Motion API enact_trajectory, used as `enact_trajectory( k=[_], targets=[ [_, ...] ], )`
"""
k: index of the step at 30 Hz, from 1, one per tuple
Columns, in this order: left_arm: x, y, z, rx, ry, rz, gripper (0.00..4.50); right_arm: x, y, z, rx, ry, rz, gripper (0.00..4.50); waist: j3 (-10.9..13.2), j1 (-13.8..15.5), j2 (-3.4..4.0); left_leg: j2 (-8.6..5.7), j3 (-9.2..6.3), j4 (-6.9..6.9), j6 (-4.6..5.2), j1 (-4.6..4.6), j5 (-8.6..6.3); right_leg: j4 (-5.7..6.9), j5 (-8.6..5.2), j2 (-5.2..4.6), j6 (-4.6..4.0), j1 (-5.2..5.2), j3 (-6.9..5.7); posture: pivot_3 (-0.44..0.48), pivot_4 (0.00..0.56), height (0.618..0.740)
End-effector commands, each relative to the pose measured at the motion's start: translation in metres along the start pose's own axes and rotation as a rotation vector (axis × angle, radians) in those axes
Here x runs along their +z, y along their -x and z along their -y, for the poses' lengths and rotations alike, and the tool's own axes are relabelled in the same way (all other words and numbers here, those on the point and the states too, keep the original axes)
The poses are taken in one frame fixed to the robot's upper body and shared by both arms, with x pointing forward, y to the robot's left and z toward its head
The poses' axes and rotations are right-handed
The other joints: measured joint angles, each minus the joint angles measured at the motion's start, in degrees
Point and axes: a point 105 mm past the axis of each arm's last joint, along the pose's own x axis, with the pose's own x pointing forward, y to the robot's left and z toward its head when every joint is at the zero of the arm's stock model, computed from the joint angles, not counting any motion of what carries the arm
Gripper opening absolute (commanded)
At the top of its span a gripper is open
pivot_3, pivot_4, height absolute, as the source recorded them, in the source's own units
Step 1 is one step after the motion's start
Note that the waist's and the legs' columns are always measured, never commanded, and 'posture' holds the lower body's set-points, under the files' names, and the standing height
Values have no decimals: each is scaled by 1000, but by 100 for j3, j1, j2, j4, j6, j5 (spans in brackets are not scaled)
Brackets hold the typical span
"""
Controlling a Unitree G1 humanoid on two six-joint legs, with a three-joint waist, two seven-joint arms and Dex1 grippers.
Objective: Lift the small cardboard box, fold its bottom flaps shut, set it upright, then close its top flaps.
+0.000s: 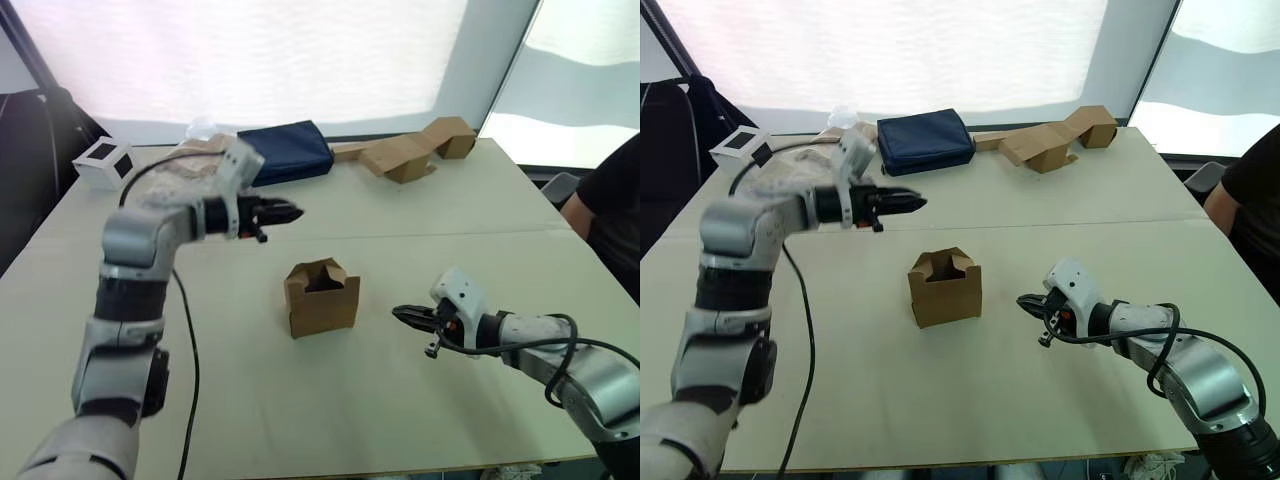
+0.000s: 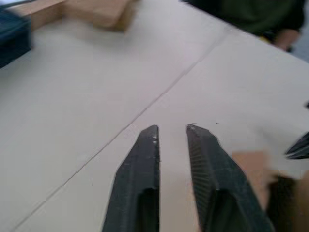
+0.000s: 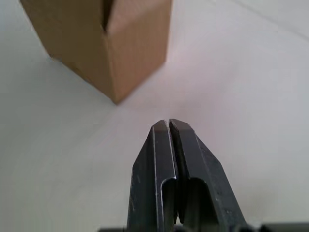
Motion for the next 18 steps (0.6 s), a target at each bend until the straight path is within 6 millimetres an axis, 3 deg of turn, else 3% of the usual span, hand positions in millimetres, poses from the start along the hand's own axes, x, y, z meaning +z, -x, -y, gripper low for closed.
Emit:
enact_trajectory(
  k=[1,9,14,18],
  targets=[
    [-13,15,13,57,-84,54,86,6,-10,7,-23,55,19,0,-3,6,0,-5,0,0,-2,-1,1,1,0,-3,1,2,-3,0,150,740],
    [-75,20,37,90,-52,-40,86,17,-33,16,-61,27,106,0,-6,-15,-1,-23,6,-3,-3,6,1,-1,2,-38,4,8,-14,0,150,740],
    [-90,18,53,43,-31,-63,86,21,-41,5,-2,33,125,0,-6,-19,-1,-22,6,-4,-2,6,1,-1,2,-37,4,8,-15,0,150,740],
    [-106,19,64,-20,-19,-109,86,25,-47,-19,111,33,137,0,-6,-30,0,-22,6,-4,-1,6,0,-1,2,-37,4,8,-17,0,150,740]
  ],
)
